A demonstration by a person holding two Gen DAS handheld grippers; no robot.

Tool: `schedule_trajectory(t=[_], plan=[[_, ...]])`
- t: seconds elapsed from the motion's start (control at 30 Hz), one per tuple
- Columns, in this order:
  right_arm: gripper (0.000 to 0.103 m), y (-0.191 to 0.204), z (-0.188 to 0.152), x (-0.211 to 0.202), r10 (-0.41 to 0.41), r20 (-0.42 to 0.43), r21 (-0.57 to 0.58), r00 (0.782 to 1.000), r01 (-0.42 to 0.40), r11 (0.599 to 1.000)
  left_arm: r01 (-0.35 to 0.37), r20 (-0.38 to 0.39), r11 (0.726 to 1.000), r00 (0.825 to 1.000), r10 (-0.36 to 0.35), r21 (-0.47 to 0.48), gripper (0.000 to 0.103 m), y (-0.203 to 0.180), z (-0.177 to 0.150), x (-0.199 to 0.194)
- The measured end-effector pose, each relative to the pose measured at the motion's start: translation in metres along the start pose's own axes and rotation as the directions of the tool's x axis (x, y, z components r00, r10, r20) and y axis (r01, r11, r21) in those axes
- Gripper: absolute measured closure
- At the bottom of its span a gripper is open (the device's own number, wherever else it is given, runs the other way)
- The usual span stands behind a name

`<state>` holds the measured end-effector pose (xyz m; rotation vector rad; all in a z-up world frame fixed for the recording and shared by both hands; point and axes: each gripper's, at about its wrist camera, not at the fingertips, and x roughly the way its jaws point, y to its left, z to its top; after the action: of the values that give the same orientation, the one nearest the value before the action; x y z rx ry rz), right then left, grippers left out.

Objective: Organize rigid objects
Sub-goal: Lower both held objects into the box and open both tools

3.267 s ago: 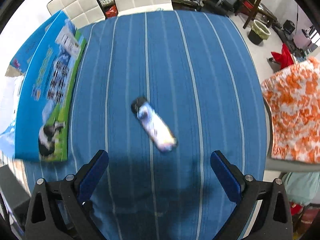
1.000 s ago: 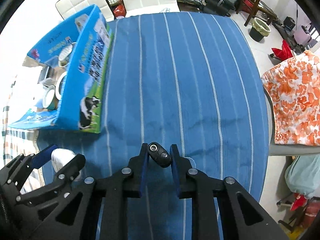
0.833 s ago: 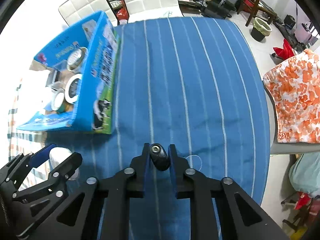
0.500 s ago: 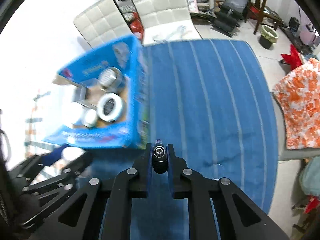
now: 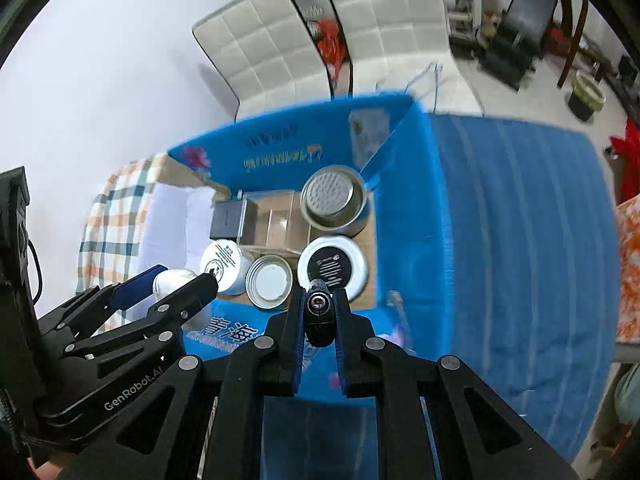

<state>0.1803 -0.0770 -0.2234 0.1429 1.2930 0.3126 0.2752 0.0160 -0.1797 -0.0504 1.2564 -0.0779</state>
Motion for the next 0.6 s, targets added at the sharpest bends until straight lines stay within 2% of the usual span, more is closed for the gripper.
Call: schedule_trajectory(t=[0.13, 0.27, 0.4, 0.47, 0.6], plan=[[0.089, -0.001, 0.003, 0.049, 0.021, -0.077, 0.05, 0.997, -0.017, 0.999, 0.003, -0.074, 1.0, 0.997, -0.004, -0.008, 0.05, 0.022, 0.0, 0.036], [0.089, -0.002, 0.005, 0.085, 0.038, -0.132, 0.085, 0.991, -0.027, 0.996, 0.038, -0.138, 0.999, 0.99, -0.041, -0.024, 0.05, 0.034, -0.003, 0.065], [0.087, 0.002, 0.009, 0.098, 0.047, -0.146, 0.094, 0.988, -0.033, 0.995, 0.074, -0.188, 0.997, 0.979, -0.079, -0.035, 0.049, 0.039, -0.008, 0.084], [0.087, 0.007, 0.011, 0.105, 0.011, -0.171, 0.075, 0.985, 0.002, 0.997, 0.087, -0.212, 0.995, 0.973, -0.094, -0.04, 0.049, 0.04, -0.012, 0.091], [0.086, 0.006, 0.009, 0.116, -0.009, -0.192, 0.076, 0.981, 0.024, 0.997, 0.089, -0.21, 0.996, 0.974, -0.086, 0.004, 0.049, 0.036, -0.015, 0.093]])
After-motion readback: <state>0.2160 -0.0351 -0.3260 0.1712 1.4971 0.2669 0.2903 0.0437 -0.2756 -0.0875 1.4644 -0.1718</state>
